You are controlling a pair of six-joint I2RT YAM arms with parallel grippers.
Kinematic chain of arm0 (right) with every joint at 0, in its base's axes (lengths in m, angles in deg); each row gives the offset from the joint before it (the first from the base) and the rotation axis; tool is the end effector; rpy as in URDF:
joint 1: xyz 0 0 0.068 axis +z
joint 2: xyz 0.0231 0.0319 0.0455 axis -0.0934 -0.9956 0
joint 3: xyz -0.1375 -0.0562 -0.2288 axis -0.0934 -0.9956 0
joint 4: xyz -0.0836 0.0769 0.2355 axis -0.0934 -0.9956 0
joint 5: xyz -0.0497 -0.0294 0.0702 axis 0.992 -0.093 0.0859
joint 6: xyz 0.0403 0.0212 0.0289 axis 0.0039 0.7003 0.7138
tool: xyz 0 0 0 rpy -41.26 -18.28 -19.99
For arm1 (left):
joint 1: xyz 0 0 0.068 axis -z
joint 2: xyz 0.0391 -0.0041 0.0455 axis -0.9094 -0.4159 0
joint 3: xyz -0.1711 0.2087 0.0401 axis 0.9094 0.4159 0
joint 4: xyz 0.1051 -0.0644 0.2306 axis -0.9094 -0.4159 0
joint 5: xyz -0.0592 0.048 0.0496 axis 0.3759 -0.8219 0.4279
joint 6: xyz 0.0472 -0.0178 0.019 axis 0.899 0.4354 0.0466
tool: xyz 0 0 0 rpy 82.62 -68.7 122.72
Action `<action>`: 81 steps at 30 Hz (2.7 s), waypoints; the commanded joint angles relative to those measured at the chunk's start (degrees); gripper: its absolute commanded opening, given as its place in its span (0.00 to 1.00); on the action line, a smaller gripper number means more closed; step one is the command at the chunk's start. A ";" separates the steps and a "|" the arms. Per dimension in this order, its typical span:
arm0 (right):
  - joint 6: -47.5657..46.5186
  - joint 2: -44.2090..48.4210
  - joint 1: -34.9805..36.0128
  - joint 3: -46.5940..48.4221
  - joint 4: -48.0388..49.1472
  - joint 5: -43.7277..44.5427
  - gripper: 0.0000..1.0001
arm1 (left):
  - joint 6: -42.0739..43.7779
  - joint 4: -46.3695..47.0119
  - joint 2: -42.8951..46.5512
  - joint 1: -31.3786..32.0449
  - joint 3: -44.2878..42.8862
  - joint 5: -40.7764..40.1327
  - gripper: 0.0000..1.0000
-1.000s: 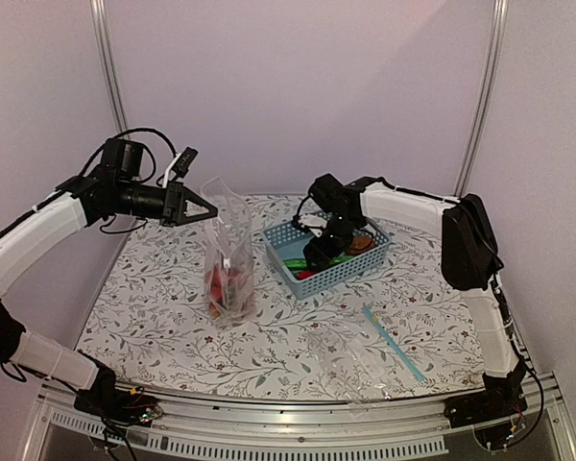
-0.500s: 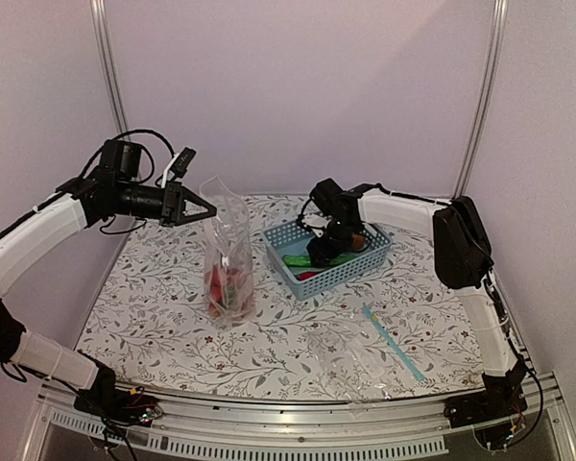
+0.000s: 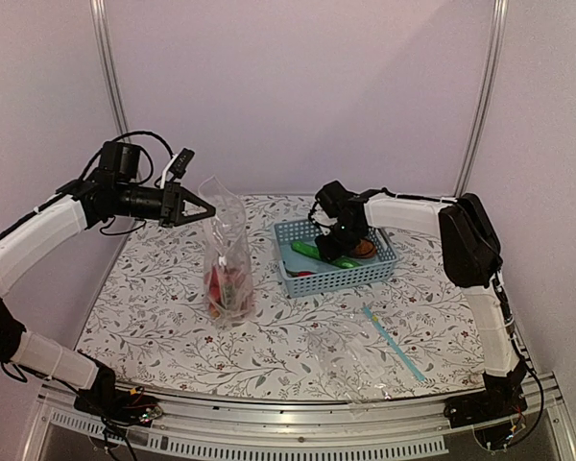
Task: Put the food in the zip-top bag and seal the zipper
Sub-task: Pick up the fake vegetable from the bin, then place the fake vegetable in the zipper food storage bag.
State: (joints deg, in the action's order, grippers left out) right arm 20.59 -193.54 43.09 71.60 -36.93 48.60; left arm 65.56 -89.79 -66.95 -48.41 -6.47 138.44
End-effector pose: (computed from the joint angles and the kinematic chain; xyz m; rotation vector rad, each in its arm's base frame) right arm 0.3951 0.3022 0.1589 -0.8231 2.5566 0.1097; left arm 0.2641 -0.1099 0.3388 0.4794 2.1655 -1.3389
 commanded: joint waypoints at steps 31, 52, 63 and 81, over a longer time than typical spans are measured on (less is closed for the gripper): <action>3.21 24.11 -0.04 -19.66 22.95 -6.24 0.27 | -2.29 4.04 -0.35 -2.61 2.28 3.33 0.00; 14.64 45.09 7.75 -20.56 27.07 -7.80 0.29 | -10.02 5.34 -0.81 5.55 -3.67 -1.39 0.00; 24.24 51.61 16.81 -25.81 46.04 0.12 0.31 | -13.01 5.78 -4.18 12.88 -7.80 -3.79 0.00; 30.78 40.55 22.82 -22.28 58.85 -0.95 0.31 | -12.93 5.20 -6.71 14.49 -7.78 -3.81 0.00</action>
State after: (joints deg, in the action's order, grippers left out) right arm 48.88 -150.20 65.34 46.93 18.19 47.98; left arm 52.67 -85.57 -73.53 -34.66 -13.07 134.33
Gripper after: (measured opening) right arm 0.317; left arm 0.005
